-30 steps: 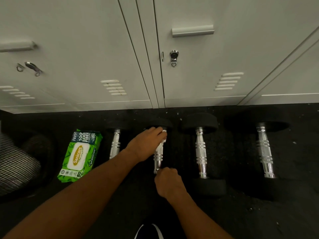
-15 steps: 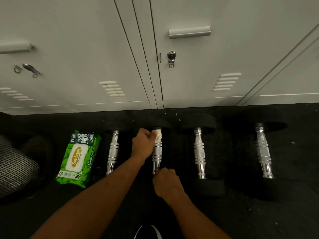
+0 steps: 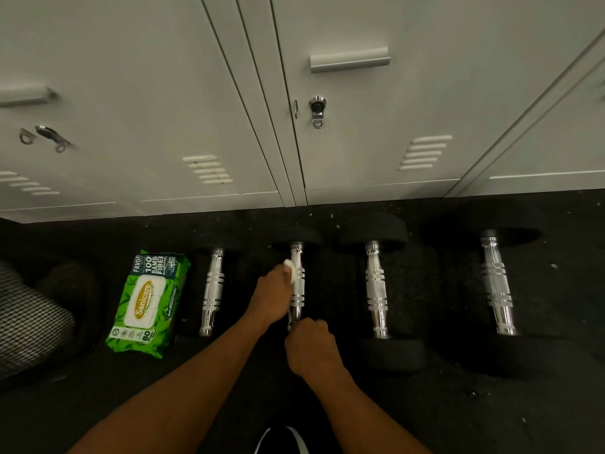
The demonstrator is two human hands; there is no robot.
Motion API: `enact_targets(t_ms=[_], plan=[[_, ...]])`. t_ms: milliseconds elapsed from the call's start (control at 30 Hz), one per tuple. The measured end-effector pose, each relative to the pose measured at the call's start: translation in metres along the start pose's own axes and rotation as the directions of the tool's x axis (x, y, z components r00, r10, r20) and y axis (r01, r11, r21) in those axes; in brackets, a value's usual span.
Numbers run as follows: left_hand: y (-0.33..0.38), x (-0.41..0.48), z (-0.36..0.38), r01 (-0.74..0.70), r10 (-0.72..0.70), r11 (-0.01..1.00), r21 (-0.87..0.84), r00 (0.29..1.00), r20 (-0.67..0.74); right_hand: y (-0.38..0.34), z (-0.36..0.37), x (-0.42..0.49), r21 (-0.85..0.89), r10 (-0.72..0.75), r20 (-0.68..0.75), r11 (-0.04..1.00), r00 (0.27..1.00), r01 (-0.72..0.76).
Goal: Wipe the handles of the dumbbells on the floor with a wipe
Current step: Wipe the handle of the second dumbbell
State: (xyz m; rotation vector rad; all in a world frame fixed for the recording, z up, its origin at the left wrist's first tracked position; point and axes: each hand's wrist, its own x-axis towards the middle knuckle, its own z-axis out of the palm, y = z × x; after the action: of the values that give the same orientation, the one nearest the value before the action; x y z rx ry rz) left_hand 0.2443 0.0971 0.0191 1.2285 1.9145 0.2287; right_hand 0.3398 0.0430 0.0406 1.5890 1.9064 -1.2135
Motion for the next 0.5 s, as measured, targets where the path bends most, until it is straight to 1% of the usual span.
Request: enact_targets(t_ms=[67,200,267,333,400,500], plan=[[-0.012,-0.009,0.000,-0.023,0.019,0.998,0.066,0.998,0.060,-0.001,0.001,0.001,-0.005,0.001,0.002,1.000,1.000,-0.001],[-0.031,-0.028,-0.001,-0.033,-0.009,0.980,0.196,0.978,0.208,-0.001,0.002,0.001,-0.026,-0.008,-0.015,1.000,1.000,0.008],[-0.037,-0.032,0.000,-0.029,-0.019,0.978,0.207,0.974,0.225,-0.002,0.001,0.000,-0.045,-0.012,-0.026,0.999,1.000,0.011],[-0.037,-0.033,0.002,0.010,-0.041,0.989,0.146,0.977,0.211,-0.002,0.001,0.000,-0.033,-0.017,-0.035,0.999,0.999,0.016],[-0.032,-0.031,0.005,0.072,-0.073,0.997,0.010,0.981,0.180,-0.002,0.002,0.000,-0.016,-0.013,-0.043,1.000,0.999,0.013],[-0.016,-0.023,0.009,0.169,-0.150,0.965,-0.202,0.983,0.107,-0.001,0.003,0.002,0.005,-0.001,-0.049,1.000,0.999,0.001]])
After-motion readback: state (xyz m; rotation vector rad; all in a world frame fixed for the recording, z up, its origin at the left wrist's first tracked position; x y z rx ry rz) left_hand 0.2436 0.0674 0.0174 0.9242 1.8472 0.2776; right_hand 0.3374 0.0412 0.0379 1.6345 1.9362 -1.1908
